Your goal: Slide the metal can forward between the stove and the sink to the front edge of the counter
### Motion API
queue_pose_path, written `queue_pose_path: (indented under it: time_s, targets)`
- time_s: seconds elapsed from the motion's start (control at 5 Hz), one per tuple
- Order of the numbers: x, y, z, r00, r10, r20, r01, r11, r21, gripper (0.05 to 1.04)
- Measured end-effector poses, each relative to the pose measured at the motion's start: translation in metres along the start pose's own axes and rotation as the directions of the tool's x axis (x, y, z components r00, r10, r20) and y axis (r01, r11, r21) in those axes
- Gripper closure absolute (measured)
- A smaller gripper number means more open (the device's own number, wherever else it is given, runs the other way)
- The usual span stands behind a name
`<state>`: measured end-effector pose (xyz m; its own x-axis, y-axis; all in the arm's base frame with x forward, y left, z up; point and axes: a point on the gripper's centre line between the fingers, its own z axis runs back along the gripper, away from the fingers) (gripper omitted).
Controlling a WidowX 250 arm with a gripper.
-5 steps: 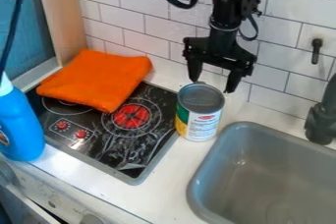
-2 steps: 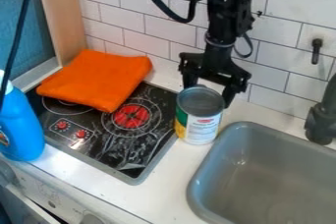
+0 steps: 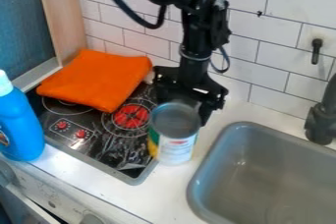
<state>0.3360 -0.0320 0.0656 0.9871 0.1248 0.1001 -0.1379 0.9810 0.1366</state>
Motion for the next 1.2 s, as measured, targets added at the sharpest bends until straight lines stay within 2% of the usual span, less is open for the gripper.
queue_pose_path:
  time_s: [0.2,0.4,1.0,1.2]
  targets:
    - [-0.03,0.001,0.012,1.0,-0.025,0.013,0.024,1.0,0.009,0.083]
    - [-0.057,0.006,0.009,0.999,-0.01,-0.032,0.011,1.0,0.019,0.083]
    - [-0.07,0.013,0.018,0.998,0.035,-0.059,-0.034,0.999,0.027,0.083]
    - [-0.065,0.017,0.037,0.992,0.069,-0.103,-0.065,0.997,0.047,0.083]
